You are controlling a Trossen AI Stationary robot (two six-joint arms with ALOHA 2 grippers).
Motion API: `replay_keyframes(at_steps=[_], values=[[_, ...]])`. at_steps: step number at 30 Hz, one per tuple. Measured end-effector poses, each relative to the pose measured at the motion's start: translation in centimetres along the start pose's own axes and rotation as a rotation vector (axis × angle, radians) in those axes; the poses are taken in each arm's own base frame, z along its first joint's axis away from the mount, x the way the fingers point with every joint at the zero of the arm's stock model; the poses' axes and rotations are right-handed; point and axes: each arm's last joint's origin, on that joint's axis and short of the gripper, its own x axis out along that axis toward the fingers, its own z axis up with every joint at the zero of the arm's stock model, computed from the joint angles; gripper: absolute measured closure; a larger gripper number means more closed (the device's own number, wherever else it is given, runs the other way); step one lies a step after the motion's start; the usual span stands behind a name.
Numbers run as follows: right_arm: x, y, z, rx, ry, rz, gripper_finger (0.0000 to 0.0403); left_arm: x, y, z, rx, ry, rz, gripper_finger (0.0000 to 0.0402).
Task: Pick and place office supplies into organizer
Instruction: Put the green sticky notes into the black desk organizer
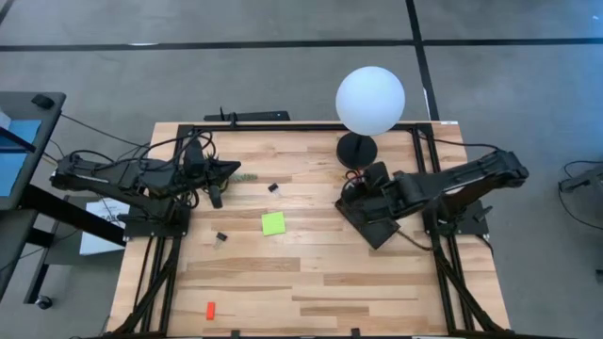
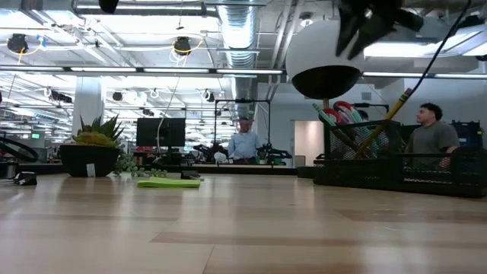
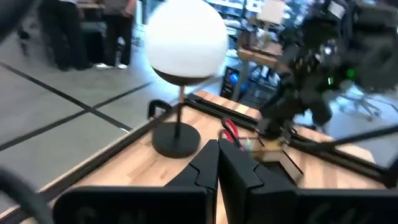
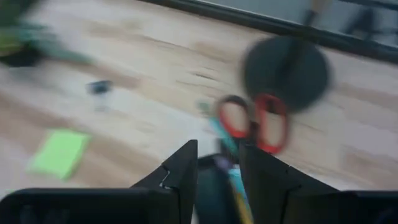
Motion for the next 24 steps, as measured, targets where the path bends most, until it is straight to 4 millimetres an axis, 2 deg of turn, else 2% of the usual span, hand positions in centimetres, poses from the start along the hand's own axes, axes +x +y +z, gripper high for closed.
replay_keyframes(at_steps=[4,9,14,17,24], values=[[-1.4,1.5,0.5,-0.077,-0.057,0.201,0.0290,0.0,-0.1,-0.8,0.010,0.094,-0.076,0.0401],[-3.0,4.5,0.9,-0.182,-0.197,0.448,0.0290,-0.1,-0.1,-2.2,-0.099,0.278,-0.153,0.0401],[-3.1,7.3,1.2,-0.194,-0.317,0.581,0.0290,0.3,-0.4,-3.6,-0.121,0.430,-0.159,0.0401],[-3.0,8.0,1.5,-0.169,-0.348,0.613,0.0290,0.7,-1.0,-4.5,-0.122,0.507,-0.179,0.0401],[-2.5,7.9,2.1,-0.170,-0.322,0.630,0.0290,0.8,-3.5,-6.3,-0.116,0.655,-0.283,0.0401]])
